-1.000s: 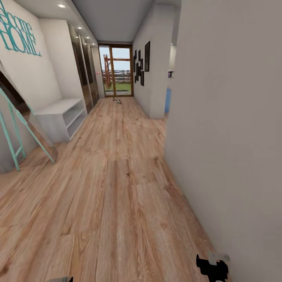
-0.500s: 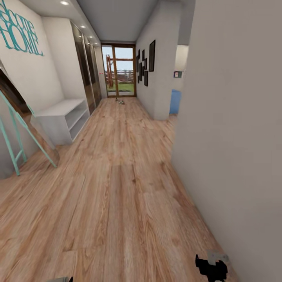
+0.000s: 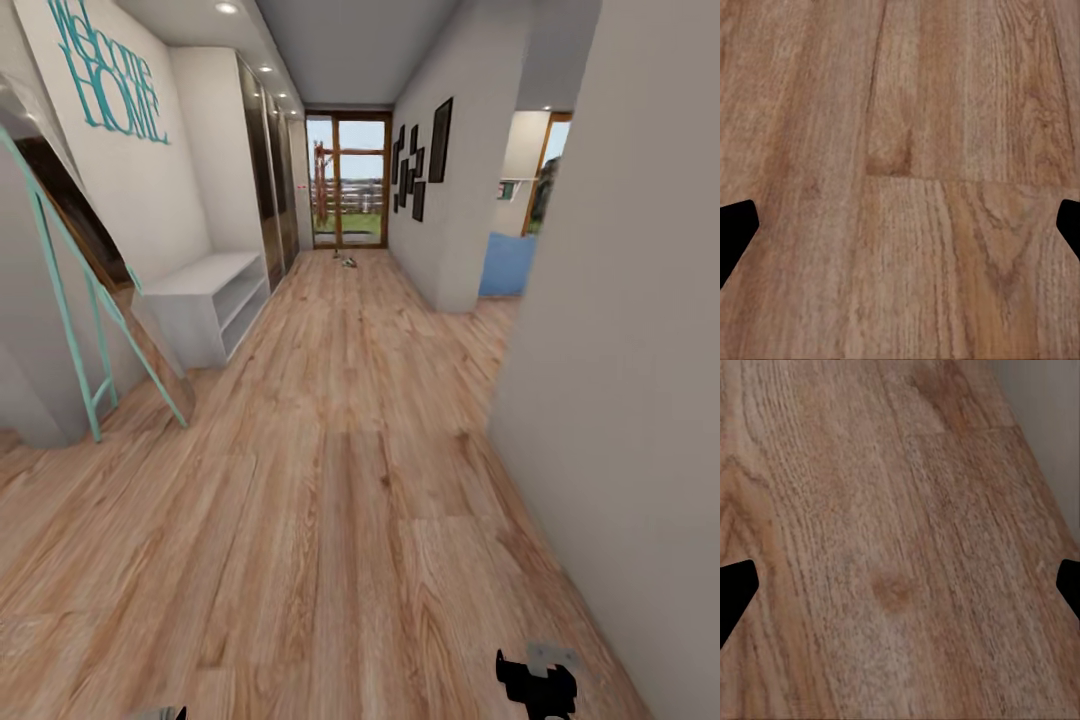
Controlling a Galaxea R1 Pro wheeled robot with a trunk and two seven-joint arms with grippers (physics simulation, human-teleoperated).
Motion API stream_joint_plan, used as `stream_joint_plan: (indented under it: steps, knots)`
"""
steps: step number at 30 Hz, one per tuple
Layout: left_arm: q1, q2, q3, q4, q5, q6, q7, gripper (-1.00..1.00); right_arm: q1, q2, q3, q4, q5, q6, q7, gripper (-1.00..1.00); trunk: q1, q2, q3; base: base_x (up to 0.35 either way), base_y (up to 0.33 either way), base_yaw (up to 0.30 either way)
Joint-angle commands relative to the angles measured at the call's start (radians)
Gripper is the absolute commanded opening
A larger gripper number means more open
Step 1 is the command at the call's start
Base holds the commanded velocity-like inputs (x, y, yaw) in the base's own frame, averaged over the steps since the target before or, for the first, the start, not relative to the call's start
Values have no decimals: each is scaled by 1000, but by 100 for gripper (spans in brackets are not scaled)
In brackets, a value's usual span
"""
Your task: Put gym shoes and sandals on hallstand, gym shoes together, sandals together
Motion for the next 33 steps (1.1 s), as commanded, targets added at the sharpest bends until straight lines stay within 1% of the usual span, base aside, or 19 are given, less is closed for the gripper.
stream_joint_plan:
  steps: [1,17,33]
  knots:
    - [-1,0,9,1,-5,-3,-7,100,-1,0,-7,1,11,-3,-4,100,0,0,-1,307,159,97]
    - [-1,0,9,1,-6,-3,-7,100,-1,0,-7,1,10,-2,-5,100,0,0,-1,318,125,21]
    - [-1,0,7,1,-9,-3,-7,100,-1,-1,-9,1,9,-2,-7,100,0,0,-1,336,12,0]
